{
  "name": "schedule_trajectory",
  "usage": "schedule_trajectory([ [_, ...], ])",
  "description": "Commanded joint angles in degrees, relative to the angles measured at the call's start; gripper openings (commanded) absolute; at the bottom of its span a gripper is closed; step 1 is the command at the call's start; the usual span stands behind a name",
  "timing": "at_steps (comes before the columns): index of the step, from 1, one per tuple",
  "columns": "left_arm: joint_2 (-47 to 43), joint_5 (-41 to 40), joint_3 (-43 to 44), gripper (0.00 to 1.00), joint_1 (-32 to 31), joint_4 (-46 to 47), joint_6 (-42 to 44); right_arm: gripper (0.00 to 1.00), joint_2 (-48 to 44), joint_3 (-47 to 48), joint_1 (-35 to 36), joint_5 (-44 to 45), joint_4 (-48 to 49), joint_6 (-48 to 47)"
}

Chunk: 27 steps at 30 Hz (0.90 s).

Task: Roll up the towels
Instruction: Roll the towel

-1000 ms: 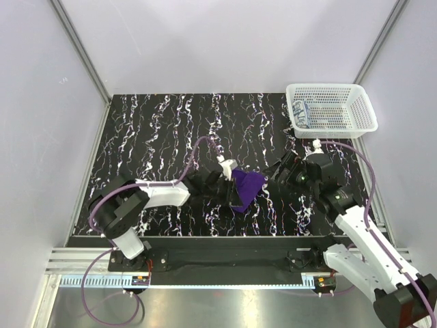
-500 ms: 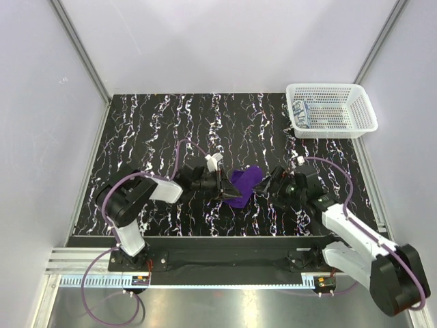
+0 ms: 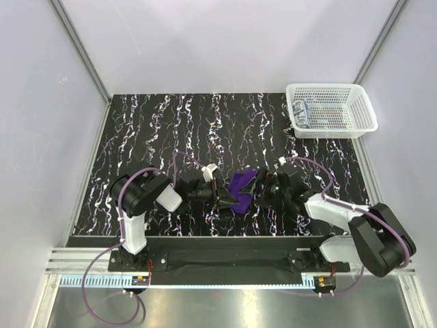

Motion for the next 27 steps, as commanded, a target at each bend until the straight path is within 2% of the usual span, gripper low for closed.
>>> schedule_trajectory([
  [1, 1.57, -0.38, -1.46, 0.06, -0.04, 9.4, -2.61, 0.98, 2.84, 2.12, 3.3, 2.59, 5.66, 1.6],
  [5, 4.21, -0.91, -2.16, 0.08, -0.04, 13.0, -5.42, 0.96, 7.15, 2.64, 5.94, 3.47, 9.08, 2.65],
  [12, 11.24, -0.82, -3.48, 0.09, -0.04, 32.07, -17.02, 0.88, 9.18, 4.31, 7.08, 4.61, 9.44, 2.31],
  [15, 11.86, -1.08, -4.27, 0.1, -0.04, 33.58, -17.21, 0.81, 9.01, 4.58, 7.08, 5.49, 8.56, 1.6],
  [23, 9.66, -1.17, -6.73, 0.11, -0.04, 32.43, -16.15, 0.91, 7.34, 5.54, 7.08, 9.79, 4.0, 0.02],
  [27, 9.93, -1.26, -7.53, 0.11, -0.04, 33.05, -16.07, 0.91, 7.51, 6.07, 7.0, 10.59, 3.46, -0.16],
])
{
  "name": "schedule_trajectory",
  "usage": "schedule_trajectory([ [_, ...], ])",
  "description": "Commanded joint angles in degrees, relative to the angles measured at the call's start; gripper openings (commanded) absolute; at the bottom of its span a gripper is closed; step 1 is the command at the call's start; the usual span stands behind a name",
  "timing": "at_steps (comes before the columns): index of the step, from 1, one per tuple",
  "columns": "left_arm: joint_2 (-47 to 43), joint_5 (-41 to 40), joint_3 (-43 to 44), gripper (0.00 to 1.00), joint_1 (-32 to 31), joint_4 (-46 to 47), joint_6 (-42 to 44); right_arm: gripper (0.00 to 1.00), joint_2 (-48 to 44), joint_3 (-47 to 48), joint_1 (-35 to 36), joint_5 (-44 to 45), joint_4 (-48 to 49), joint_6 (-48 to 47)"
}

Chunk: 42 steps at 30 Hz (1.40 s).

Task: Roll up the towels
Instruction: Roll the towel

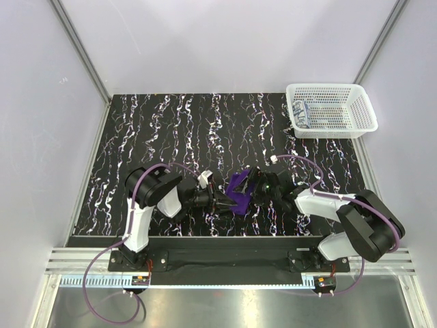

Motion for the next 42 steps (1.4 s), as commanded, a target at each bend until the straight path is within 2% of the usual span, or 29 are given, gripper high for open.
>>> schedule_trajectory([
  [1, -0.02, -0.15, -2.17, 0.11, -0.04, 11.39, -0.7, 0.91, -1.21, 2.46, 0.44, 3.05, -0.56, -1.51],
  [8, -0.98, 0.12, -2.7, 0.11, -0.04, 10.51, 0.09, 0.88, 0.19, 2.55, 0.26, 4.19, -0.21, -1.78],
  [11, -0.9, 0.29, -2.61, 0.11, -0.04, 10.25, 0.35, 0.75, 0.72, 1.85, 0.26, 3.32, 1.37, -1.78],
  [12, -0.98, 0.21, -2.52, 0.13, -0.04, 10.16, 0.53, 0.62, 0.72, 1.59, 0.35, 3.05, 1.9, -1.78],
  [13, -1.07, 0.29, -2.52, 0.14, -0.04, 9.72, 0.53, 0.57, 1.24, 1.5, 0.26, 2.79, 2.51, -1.78],
  [16, -2.56, 0.64, -2.17, 0.18, -0.04, 7.02, 2.02, 0.43, 1.86, 1.32, 0.26, 1.73, 3.39, -1.86],
  [18, -5.45, 0.38, -1.74, 0.22, -0.04, 2.8, 5.0, 0.4, 2.04, 1.06, 0.35, 1.03, 3.66, -1.78],
  [19, -6.69, 0.21, -1.65, 0.24, -0.04, -2.36, 6.49, 0.38, 1.87, 1.06, 0.35, 0.86, 3.66, -1.86],
  [21, -10.8, -0.23, -0.69, 0.34, -0.04, -8.79, 11.5, 0.37, 1.43, 1.06, 0.35, 0.5, 3.22, -2.21],
  [22, -12.22, -1.1, -0.24, 0.38, -0.04, -15.96, 13.43, 0.37, 0.9, 1.06, 0.44, 0.59, 2.44, -2.3],
  [24, -16.43, -2.07, 1.68, 0.5, -0.12, -23.9, 19.49, 0.36, 0.29, 0.97, 0.44, 0.76, 1.29, -2.57],
  [27, -22.33, -4.71, 4.67, 0.6, -0.3, -42.76, 27.49, 0.36, -0.68, 1.06, 0.44, 0.68, 0.06, -2.74],
  [30, -28.04, -9.8, 8.27, 0.67, -1.0, -54.05, 35.58, 0.36, -1.21, 1.06, 0.53, 0.59, -0.91, -2.92],
  [31, -29.27, -12.51, 8.98, 0.68, -1.18, -59.74, 37.34, 0.36, -1.3, 1.15, 0.53, 0.68, -1.26, -2.92],
  [33, -32.09, -14.55, 11.17, 0.69, -1.97, -64.0, 41.38, 0.35, -1.65, 1.06, 0.62, 0.59, -1.87, -3.18],
  [37, -35.43, -24.81, 16.01, 0.71, -5.39, -77.34, 47.71, 0.34, -1.56, 1.06, 0.79, 0.5, -2.14, -3.18],
  [42, -38.07, -36.58, 20.67, 0.74, -11.28, -85.88, 51.76, 0.33, -0.51, 1.41, 0.97, 0.15, -2.14, -3.09],
])
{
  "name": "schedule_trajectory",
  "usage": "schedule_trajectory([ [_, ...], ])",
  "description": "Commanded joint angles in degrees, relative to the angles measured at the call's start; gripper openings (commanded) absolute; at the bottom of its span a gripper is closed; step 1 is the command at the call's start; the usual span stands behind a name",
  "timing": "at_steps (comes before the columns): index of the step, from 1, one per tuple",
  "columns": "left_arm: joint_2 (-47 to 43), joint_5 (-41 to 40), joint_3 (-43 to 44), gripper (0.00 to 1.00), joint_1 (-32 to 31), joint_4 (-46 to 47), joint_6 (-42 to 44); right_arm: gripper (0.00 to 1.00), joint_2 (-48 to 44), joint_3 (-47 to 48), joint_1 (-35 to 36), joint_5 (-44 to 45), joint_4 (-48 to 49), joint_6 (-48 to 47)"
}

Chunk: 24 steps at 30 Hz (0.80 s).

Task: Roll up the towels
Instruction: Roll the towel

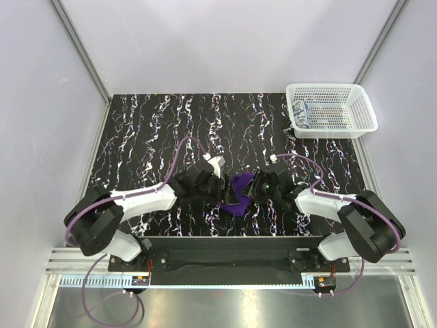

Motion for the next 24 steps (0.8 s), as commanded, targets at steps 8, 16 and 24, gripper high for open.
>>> schedule_trajectory([
  [8, -2.96, -32.08, 10.39, 0.77, -14.18, -18.1, 12.41, 0.33, 0.74, 1.63, 1.32, -0.75, -1.49, -1.39],
  [16, 0.29, -48.69, 14.35, 0.79, -25.59, -20.48, 18.64, 0.32, 2.76, 2.07, 1.41, -1.36, -1.31, -1.48],
  [24, 8.2, -53.72, 19.97, 0.83, -31.77, -19.87, 23.75, 0.32, 4.08, 2.78, 1.49, -2.06, -1.14, -1.57],
])
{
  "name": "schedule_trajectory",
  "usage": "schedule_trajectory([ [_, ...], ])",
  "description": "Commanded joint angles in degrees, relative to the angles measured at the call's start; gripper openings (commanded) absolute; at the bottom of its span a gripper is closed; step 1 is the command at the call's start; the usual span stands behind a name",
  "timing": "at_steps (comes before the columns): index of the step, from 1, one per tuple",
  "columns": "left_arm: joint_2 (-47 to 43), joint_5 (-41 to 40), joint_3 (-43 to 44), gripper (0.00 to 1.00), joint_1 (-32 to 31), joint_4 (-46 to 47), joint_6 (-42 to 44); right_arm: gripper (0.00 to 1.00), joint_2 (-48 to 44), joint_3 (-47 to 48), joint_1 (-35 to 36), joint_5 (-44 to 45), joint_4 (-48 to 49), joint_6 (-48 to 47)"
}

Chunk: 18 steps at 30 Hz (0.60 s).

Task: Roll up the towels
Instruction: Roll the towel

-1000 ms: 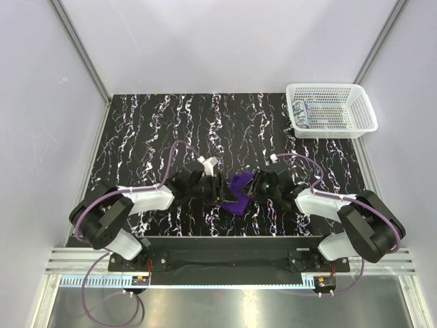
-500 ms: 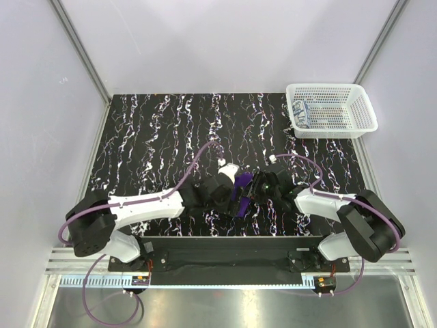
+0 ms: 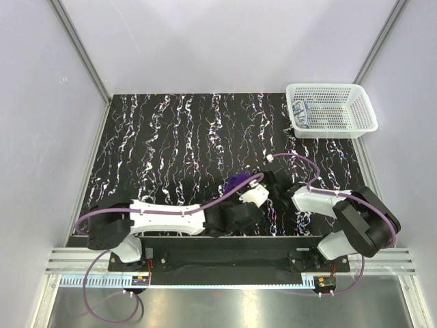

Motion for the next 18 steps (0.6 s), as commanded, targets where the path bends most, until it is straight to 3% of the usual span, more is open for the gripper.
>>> schedule_trajectory([
  [1, 3.96, -5.19, 3.3, 0.84, -0.47, 1.4, 3.45, 0.32, 1.13, 1.16, 0.88, -0.84, -1.18, -1.43],
  [11, 14.34, -6.51, 7.52, 0.85, 0.49, -1.93, 2.92, 0.32, 0.6, 0.54, 0.97, -1.46, -1.53, -1.26],
  [14, 15.84, -5.55, 8.84, 0.65, 2.78, -4.13, 1.43, 0.32, 0.08, 0.28, 1.06, -1.9, -1.8, -1.17],
  [15, 16.63, -5.2, 9.1, 0.49, 4.0, -4.83, 0.3, 0.32, -0.27, 0.28, 1.06, -1.9, -1.97, -1.09],
  [18, 17.51, -3.62, 9.37, 0.4, 5.59, -5.28, -0.33, 0.32, -1.24, 0.37, 1.06, -1.81, -3.38, -1.26],
])
